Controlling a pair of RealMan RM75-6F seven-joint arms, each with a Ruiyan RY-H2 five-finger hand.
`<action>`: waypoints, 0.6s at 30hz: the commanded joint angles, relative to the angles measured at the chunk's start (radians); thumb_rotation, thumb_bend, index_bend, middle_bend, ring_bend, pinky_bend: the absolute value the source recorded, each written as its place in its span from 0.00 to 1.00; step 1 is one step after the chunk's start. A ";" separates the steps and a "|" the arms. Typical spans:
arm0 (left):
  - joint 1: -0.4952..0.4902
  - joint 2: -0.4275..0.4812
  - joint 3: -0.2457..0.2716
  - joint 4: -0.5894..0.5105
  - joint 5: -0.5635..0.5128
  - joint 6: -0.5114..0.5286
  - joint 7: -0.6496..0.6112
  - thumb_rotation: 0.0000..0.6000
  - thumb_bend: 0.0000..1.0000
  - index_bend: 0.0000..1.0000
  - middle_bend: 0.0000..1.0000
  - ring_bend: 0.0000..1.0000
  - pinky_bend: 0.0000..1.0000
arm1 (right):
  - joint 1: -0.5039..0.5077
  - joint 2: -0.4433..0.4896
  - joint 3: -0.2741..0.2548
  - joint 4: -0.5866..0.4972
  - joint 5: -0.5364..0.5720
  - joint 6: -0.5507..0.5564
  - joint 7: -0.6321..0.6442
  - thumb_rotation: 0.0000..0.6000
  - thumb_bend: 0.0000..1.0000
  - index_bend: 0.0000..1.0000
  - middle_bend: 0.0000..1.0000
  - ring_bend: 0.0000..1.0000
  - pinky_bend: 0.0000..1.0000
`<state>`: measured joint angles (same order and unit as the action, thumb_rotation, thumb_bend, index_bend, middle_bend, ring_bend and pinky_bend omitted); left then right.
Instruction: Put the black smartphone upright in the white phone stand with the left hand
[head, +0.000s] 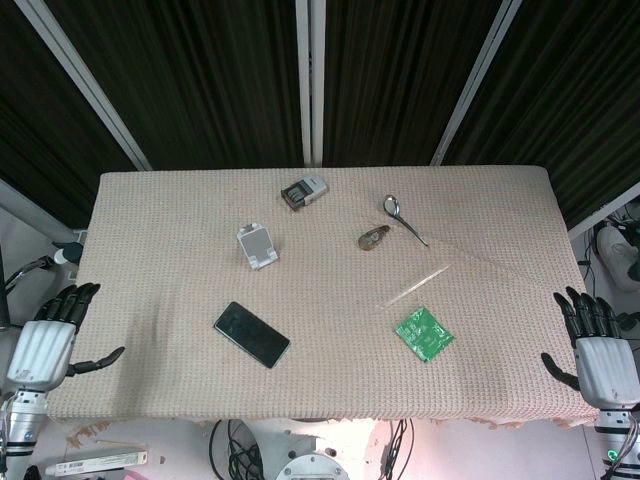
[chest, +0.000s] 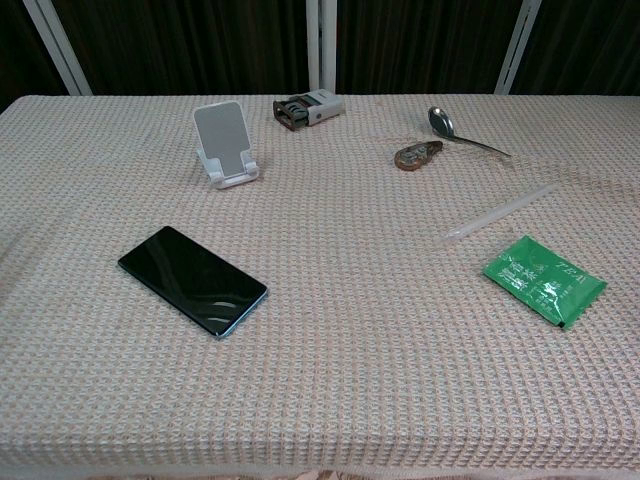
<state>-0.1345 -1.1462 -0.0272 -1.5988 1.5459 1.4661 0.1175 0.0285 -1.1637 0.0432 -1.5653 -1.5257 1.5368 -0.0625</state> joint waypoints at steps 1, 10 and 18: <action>-0.001 0.001 0.001 0.004 0.001 -0.002 -0.001 0.42 0.11 0.07 0.11 0.09 0.23 | 0.003 -0.003 0.002 0.003 0.001 -0.007 -0.003 1.00 0.15 0.00 0.00 0.00 0.00; -0.017 -0.007 -0.003 0.011 0.008 -0.014 0.025 0.69 0.12 0.07 0.11 0.09 0.24 | 0.005 0.003 0.008 0.012 0.008 -0.012 0.009 1.00 0.15 0.00 0.00 0.00 0.00; -0.147 0.031 0.000 -0.010 0.163 -0.124 0.152 1.00 0.12 0.07 0.11 0.09 0.24 | 0.021 0.013 0.018 0.005 0.016 -0.032 -0.011 1.00 0.15 0.00 0.00 0.00 0.00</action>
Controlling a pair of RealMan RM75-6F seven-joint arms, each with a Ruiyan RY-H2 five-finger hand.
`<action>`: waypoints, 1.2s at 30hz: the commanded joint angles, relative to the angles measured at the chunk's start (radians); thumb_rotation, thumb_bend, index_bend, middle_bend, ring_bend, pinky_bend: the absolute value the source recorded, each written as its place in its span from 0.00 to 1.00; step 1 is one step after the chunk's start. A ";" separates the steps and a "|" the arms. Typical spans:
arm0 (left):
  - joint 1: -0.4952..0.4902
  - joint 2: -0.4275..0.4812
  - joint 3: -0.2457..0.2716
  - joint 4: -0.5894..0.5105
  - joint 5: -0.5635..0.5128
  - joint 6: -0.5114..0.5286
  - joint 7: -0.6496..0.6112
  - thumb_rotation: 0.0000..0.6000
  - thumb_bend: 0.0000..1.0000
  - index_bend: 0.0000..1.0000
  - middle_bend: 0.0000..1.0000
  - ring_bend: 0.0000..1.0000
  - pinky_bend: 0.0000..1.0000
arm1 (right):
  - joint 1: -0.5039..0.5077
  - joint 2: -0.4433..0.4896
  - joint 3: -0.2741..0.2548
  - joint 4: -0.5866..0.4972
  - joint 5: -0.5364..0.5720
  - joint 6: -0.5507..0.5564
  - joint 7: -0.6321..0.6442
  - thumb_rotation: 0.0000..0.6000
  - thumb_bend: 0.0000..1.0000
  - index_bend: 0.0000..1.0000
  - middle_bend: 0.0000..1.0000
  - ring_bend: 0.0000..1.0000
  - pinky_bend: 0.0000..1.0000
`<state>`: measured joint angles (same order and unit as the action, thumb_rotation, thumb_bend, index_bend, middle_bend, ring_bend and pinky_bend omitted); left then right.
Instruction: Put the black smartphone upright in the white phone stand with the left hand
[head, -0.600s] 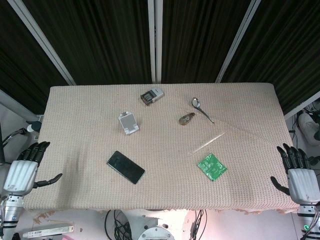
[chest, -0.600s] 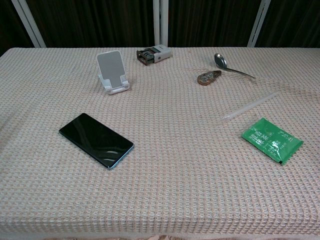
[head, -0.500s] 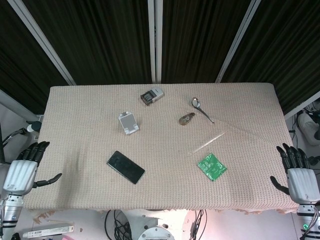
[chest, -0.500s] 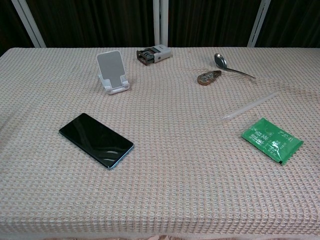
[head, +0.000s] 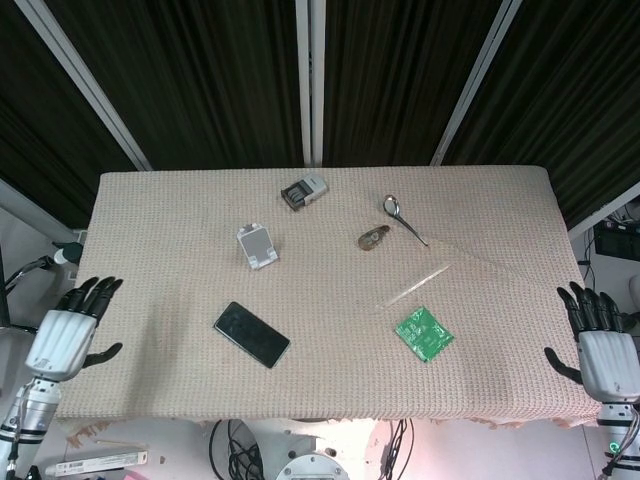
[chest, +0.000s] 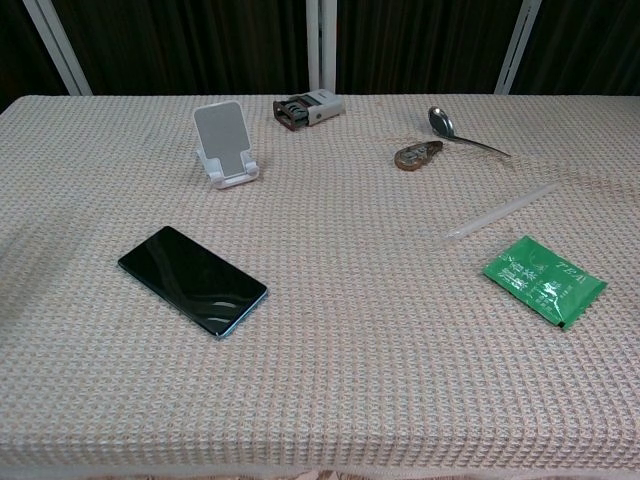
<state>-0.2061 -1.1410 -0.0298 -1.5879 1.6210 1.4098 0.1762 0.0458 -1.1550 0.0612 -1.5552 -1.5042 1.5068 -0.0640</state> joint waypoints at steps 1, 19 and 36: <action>-0.099 0.031 0.002 -0.039 0.105 -0.093 0.114 1.00 0.12 0.07 0.11 0.09 0.25 | 0.004 0.006 0.000 -0.007 -0.009 0.001 -0.013 1.00 0.15 0.00 0.00 0.00 0.00; -0.449 -0.200 -0.015 0.006 0.056 -0.587 0.102 1.00 0.12 0.07 0.09 0.09 0.24 | -0.030 0.010 -0.008 0.034 -0.066 0.093 0.089 1.00 0.15 0.00 0.00 0.00 0.00; -0.558 -0.239 -0.042 0.031 -0.156 -0.749 0.094 1.00 0.13 0.16 0.08 0.09 0.24 | -0.037 -0.004 -0.003 0.065 -0.057 0.097 0.112 1.00 0.15 0.00 0.00 0.00 0.00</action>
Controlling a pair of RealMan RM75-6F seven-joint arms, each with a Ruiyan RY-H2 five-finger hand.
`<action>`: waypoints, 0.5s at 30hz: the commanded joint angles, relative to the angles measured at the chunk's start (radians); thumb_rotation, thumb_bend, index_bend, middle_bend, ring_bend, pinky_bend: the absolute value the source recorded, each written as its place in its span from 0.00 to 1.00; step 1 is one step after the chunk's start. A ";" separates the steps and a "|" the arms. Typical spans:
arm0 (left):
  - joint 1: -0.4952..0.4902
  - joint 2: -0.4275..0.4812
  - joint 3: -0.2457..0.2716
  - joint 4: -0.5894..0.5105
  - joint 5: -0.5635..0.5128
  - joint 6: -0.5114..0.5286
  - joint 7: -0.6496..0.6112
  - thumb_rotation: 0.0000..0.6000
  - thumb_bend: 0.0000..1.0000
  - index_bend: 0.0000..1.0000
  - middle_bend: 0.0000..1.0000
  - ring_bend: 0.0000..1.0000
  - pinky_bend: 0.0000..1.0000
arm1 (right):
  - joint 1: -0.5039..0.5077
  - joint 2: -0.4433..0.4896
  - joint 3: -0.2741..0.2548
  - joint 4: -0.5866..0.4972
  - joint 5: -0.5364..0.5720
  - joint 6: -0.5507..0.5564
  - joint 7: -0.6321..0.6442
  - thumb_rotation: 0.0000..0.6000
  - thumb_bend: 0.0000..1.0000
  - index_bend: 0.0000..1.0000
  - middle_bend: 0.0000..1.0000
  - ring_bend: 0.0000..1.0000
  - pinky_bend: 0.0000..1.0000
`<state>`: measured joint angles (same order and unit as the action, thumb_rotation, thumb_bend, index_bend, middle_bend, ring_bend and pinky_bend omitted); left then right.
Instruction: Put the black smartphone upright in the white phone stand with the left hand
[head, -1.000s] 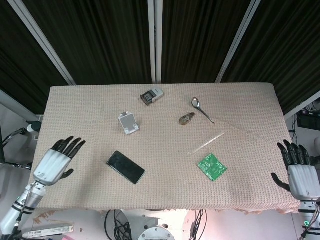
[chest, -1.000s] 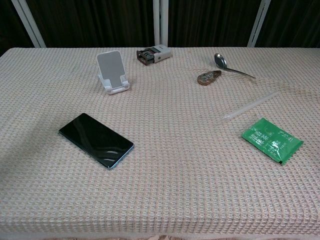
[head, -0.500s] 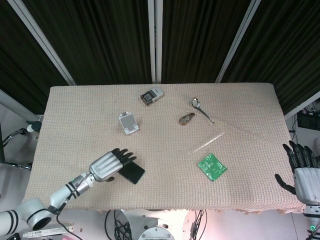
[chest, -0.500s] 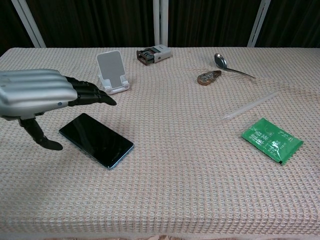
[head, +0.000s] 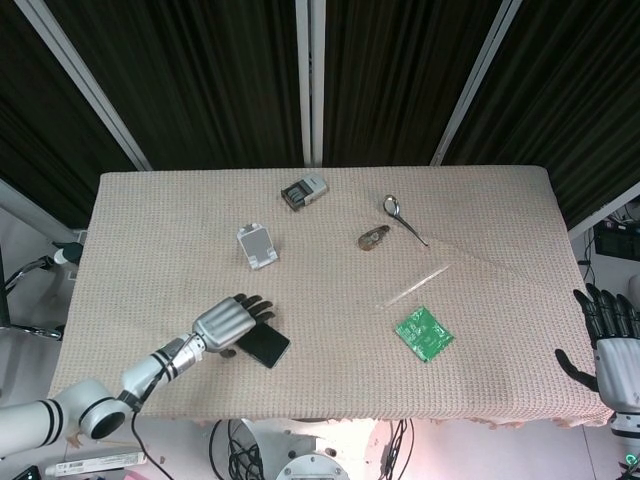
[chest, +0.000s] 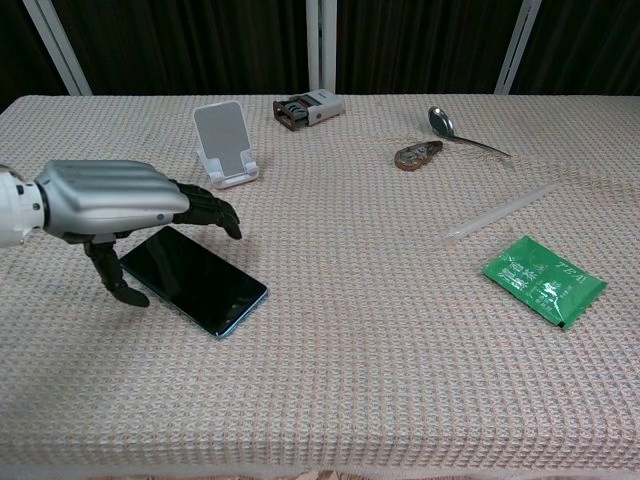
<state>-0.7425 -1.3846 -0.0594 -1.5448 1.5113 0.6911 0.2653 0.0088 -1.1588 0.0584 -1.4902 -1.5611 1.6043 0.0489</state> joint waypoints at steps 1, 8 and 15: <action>-0.025 0.005 -0.012 -0.013 -0.057 -0.035 0.012 1.00 0.13 0.16 0.08 0.09 0.24 | 0.000 0.000 0.000 0.000 0.000 -0.001 -0.001 1.00 0.15 0.00 0.00 0.00 0.00; -0.041 -0.009 0.005 -0.009 -0.108 -0.037 0.062 1.00 0.13 0.16 0.08 0.09 0.24 | 0.001 -0.003 0.002 0.004 0.013 -0.013 -0.002 1.00 0.15 0.00 0.00 0.00 0.00; -0.048 -0.013 0.027 -0.002 -0.124 -0.024 0.093 1.00 0.13 0.17 0.08 0.09 0.24 | 0.002 -0.004 0.004 0.008 0.017 -0.016 0.000 1.00 0.15 0.00 0.00 0.00 0.00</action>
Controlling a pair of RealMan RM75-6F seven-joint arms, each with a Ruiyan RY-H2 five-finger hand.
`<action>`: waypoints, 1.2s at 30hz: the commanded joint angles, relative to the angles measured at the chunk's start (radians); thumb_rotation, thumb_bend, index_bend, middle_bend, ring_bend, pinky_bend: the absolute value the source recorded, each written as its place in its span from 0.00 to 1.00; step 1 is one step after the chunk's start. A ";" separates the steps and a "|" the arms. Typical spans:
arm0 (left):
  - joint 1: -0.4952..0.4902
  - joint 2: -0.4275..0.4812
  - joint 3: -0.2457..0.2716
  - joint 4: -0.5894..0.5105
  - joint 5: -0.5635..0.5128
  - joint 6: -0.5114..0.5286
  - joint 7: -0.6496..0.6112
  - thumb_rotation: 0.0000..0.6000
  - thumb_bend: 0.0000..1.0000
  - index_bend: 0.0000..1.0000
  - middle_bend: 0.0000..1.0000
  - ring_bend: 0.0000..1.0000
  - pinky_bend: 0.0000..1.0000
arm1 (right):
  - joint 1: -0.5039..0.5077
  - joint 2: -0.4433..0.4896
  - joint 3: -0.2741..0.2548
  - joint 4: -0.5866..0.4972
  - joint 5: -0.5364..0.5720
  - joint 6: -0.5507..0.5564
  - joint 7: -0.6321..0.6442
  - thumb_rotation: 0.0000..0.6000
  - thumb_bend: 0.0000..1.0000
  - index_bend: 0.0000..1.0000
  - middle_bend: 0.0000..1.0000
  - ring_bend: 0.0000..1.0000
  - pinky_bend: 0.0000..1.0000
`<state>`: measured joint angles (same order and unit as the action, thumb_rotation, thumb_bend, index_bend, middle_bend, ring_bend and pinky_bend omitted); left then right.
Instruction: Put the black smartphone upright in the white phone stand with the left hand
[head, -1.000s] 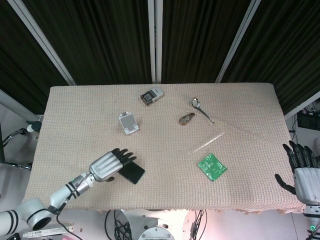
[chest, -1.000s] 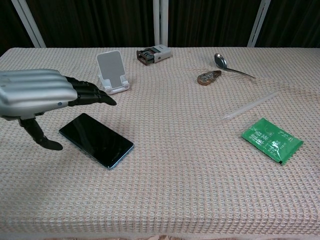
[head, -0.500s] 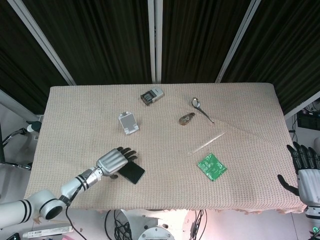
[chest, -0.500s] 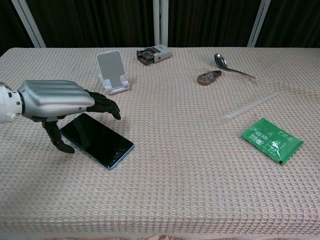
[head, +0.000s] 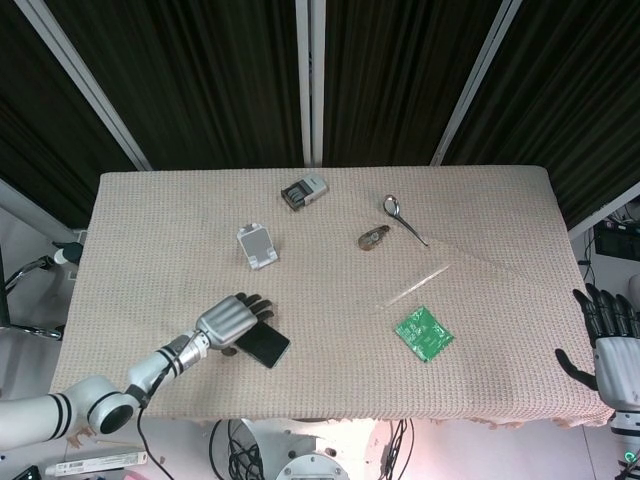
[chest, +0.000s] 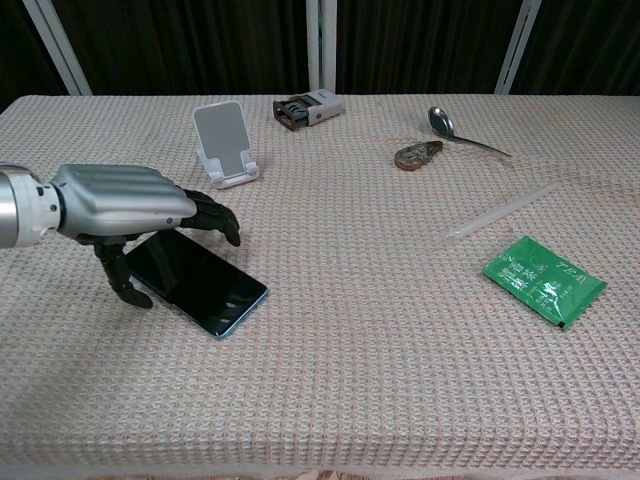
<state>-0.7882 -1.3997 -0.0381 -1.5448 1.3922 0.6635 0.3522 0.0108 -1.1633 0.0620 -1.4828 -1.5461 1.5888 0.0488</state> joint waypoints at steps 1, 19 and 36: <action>-0.003 0.002 0.007 -0.003 -0.006 0.007 0.008 1.00 0.13 0.17 0.08 0.09 0.24 | 0.000 0.001 0.001 0.000 0.004 -0.002 0.001 1.00 0.15 0.00 0.00 0.00 0.00; -0.018 -0.019 0.043 0.025 -0.027 0.032 0.045 1.00 0.15 0.28 0.08 0.09 0.24 | -0.001 0.003 0.001 -0.006 0.017 -0.018 -0.004 1.00 0.16 0.00 0.00 0.00 0.00; -0.001 -0.020 0.059 0.028 0.049 0.113 -0.068 1.00 0.32 0.63 0.34 0.10 0.24 | 0.003 0.015 -0.002 -0.021 0.024 -0.038 -0.012 1.00 0.17 0.00 0.00 0.00 0.00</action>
<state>-0.7907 -1.4217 0.0197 -1.5169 1.4357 0.7712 0.2904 0.0136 -1.1486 0.0596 -1.5034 -1.5226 1.5509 0.0368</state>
